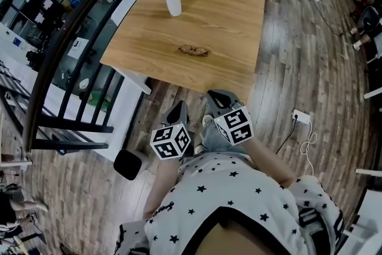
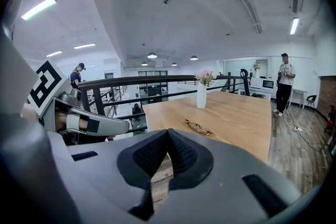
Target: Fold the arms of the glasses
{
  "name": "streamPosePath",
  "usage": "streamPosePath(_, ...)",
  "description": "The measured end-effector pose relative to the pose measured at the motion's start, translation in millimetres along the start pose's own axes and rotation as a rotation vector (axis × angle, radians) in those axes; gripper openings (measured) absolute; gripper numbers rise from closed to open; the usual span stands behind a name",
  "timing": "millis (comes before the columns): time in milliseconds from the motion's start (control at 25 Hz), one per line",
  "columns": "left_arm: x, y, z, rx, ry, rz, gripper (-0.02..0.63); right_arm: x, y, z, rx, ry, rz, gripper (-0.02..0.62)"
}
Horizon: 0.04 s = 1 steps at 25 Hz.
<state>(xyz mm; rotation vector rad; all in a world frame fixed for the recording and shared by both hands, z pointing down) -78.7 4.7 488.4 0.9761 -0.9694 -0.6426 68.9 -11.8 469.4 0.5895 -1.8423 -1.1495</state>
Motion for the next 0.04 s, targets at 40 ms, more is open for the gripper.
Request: streamPosePath(40,0.6,-0.1,0.1,0.000,0.000,0.001,0.006,0.5,-0.2,-0.9,0.000,-0.001,0.001,0.017)
Point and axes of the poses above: the fingertips, and each gripper's own axes: x forward along the fingers, z to its left, y out of its underside, the point moved 6 cm from there along -x, backward along the fingers, and after that the axes turned 12 degrees about x, right-handed, at the moved point
